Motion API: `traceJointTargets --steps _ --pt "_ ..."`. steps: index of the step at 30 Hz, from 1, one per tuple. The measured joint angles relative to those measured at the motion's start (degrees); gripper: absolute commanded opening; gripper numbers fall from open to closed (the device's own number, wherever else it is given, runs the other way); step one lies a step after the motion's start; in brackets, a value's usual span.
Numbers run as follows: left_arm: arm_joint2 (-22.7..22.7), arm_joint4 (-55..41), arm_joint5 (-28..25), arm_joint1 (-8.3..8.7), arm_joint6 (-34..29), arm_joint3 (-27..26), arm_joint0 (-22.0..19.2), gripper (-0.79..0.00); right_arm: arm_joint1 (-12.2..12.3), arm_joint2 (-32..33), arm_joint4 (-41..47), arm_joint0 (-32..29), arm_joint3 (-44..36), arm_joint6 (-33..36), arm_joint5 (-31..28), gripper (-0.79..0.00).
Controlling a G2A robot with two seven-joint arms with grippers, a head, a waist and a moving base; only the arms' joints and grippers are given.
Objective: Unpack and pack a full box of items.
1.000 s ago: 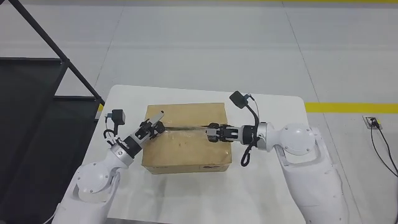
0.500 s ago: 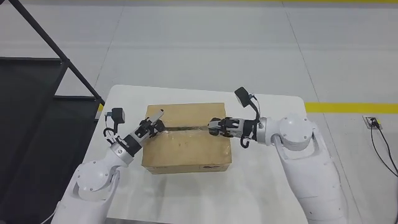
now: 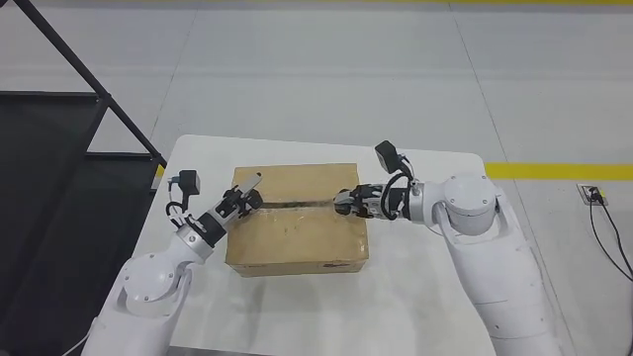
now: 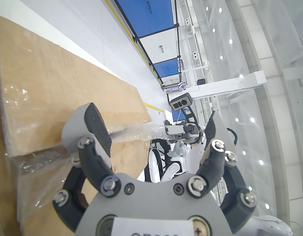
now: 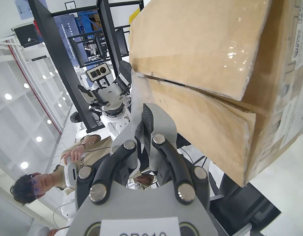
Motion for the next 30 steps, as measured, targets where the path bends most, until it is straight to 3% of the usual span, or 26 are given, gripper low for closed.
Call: traceJointTargets --steps 16,30 --pt "0.8 0.5 0.1 0.04 0.2 0.3 -0.4 0.000 1.0 -3.2 -1.0 1.6 2.2 -3.0 5.5 -0.785" --pt "1.0 0.4 -0.2 0.12 0.3 0.1 -0.2 0.000 2.4 -1.9 4.0 -0.2 -0.2 -1.3 4.2 -0.785"
